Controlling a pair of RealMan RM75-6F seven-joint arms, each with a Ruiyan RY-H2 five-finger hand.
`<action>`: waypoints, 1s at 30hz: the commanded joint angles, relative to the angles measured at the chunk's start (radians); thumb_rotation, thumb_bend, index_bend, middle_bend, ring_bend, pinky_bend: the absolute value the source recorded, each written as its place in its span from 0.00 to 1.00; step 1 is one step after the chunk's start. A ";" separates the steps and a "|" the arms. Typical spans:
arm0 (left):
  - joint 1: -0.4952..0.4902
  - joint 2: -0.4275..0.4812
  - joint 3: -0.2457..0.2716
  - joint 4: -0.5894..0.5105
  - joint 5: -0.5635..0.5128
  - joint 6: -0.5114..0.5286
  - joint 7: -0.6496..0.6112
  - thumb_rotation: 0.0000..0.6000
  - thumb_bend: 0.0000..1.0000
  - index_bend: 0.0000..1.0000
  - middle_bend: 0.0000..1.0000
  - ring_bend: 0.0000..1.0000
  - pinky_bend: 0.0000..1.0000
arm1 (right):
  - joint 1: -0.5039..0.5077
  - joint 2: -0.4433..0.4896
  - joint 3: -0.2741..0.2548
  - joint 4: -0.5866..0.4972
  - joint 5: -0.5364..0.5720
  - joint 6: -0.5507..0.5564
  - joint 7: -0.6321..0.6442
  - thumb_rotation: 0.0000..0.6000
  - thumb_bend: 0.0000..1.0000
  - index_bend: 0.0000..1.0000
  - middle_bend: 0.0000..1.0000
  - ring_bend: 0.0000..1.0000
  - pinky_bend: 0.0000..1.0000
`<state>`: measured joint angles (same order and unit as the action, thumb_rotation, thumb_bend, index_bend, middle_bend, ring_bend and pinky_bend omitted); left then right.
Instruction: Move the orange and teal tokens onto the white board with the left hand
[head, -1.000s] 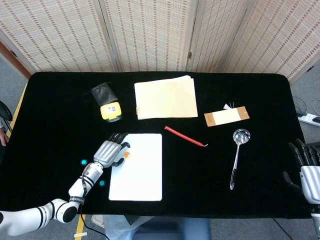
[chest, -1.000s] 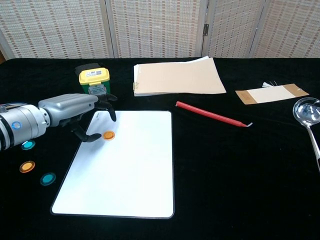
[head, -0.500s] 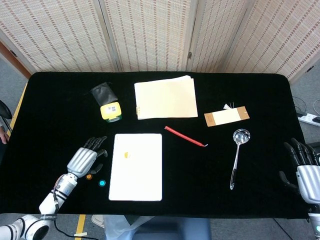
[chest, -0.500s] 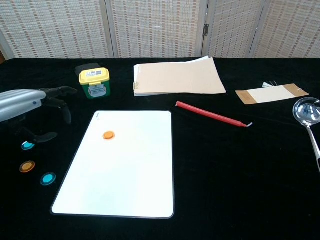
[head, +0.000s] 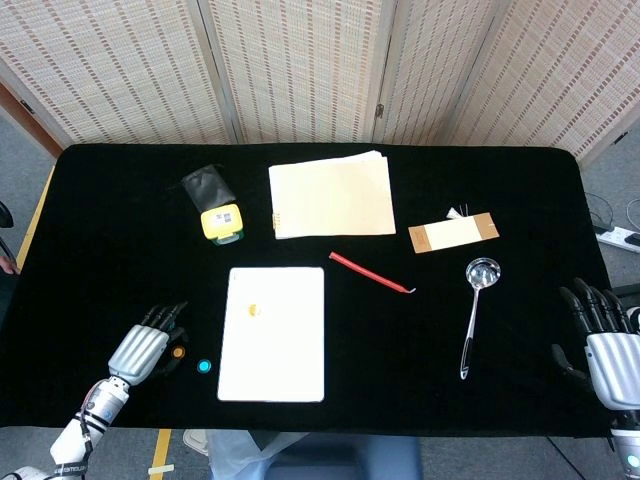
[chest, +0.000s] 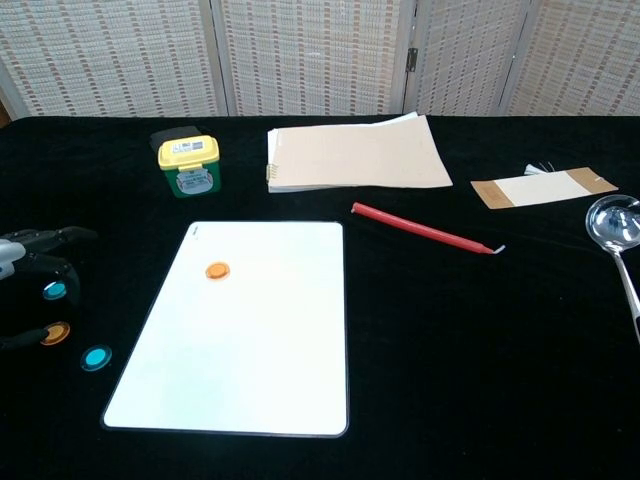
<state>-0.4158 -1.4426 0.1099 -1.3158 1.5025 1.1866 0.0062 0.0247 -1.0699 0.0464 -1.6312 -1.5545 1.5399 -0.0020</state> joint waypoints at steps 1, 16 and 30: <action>0.009 -0.021 -0.001 0.032 -0.003 -0.011 -0.001 1.00 0.40 0.44 0.01 0.00 0.00 | -0.002 0.001 -0.001 -0.003 -0.003 0.004 -0.002 1.00 0.40 0.00 0.00 0.04 0.00; 0.023 -0.050 -0.017 0.083 -0.015 -0.053 -0.009 1.00 0.40 0.44 0.01 0.00 0.00 | -0.017 0.000 -0.006 -0.003 -0.004 0.023 0.000 1.00 0.40 0.00 0.00 0.04 0.00; 0.028 -0.067 -0.039 0.099 0.015 -0.025 -0.050 1.00 0.41 0.54 0.06 0.00 0.00 | -0.020 -0.004 -0.006 0.004 -0.003 0.025 0.006 1.00 0.40 0.00 0.00 0.04 0.00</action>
<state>-0.3864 -1.5104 0.0718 -1.2164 1.5164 1.1607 -0.0424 0.0048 -1.0734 0.0402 -1.6272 -1.5577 1.5644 0.0038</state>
